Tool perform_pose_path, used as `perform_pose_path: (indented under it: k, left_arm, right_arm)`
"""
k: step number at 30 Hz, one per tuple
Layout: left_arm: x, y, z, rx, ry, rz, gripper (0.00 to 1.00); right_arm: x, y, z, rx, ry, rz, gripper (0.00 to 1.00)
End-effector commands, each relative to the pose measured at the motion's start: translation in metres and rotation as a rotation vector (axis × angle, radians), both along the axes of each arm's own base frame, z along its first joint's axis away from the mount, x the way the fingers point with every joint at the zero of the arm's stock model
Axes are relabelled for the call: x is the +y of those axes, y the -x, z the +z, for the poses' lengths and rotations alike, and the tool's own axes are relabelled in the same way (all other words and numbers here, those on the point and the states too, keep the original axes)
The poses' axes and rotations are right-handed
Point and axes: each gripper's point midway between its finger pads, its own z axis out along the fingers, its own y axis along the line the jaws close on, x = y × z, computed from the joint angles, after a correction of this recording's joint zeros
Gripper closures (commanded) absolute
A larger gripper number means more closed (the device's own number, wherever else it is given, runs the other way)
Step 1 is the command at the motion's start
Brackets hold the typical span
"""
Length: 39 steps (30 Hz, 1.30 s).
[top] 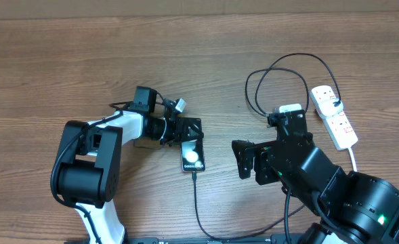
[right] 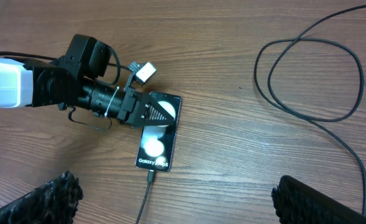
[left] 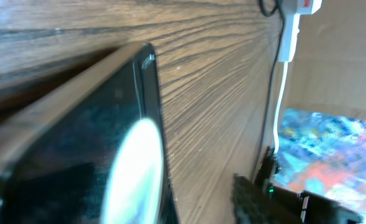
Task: Plug charger to phone and switch on socket
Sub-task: 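Lower the phone onto the table with the left gripper and release it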
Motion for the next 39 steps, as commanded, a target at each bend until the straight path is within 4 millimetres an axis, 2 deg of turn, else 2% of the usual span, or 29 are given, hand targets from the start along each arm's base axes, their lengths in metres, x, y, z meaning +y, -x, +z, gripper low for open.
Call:
perform_pose_path:
  k: [1, 4, 10, 11, 18, 22, 25, 28, 33, 39]
  left_arm:
    - [0.015, -0.005, -0.023, 0.045, -0.132, 0.072, 0.37]
    - [0.017, -0.006, -0.026, 0.056, -0.157, 0.089, 0.31]
    - [0.028, -0.008, -0.037, 0.113, -0.242, 0.162, 0.02]
    - [0.029, -0.007, -0.038, 0.119, -0.253, 0.167, 0.00]
    - [0.038, -0.001, -0.047, 0.149, -0.328, 0.181, 0.00]
    - [0.031, 0.006, -0.045, 0.116, -0.336, 0.104, 0.00]
    - [0.017, 0.013, -0.042, 0.066, -0.339, 0.010, 0.00]
    - [0.011, 0.015, -0.043, 0.027, -0.416, -0.041, 0.00]
    - [0.035, 0.004, -0.056, 0.005, -0.727, 0.041, 0.00]
    - [0.039, 0.003, -0.057, 0.047, -0.756, 0.112, 0.00]
  right_arm:
    - [-0.002, -0.003, 0.012, -0.033, -0.021, -0.015, 0.00]
    - [-0.002, -0.003, 0.013, -0.034, -0.022, -0.015, 0.00]
    - [-0.001, -0.004, 0.014, -0.038, -0.027, -0.015, 0.00]
    - [-0.001, -0.004, 0.014, -0.038, -0.027, -0.015, 0.00]
    - [0.000, -0.004, 0.014, -0.040, -0.030, -0.015, 0.00]
    - [0.001, -0.006, 0.016, -0.047, -0.038, -0.015, 0.00]
    - [0.003, -0.007, 0.015, -0.047, -0.038, -0.015, 0.00]
    - [0.005, -0.009, 0.012, -0.038, -0.026, -0.015, 0.00]
    - [0.008, -0.011, 0.005, -0.019, -0.002, -0.015, 0.00]
    - [0.008, -0.011, 0.003, -0.013, 0.005, -0.015, 0.00]
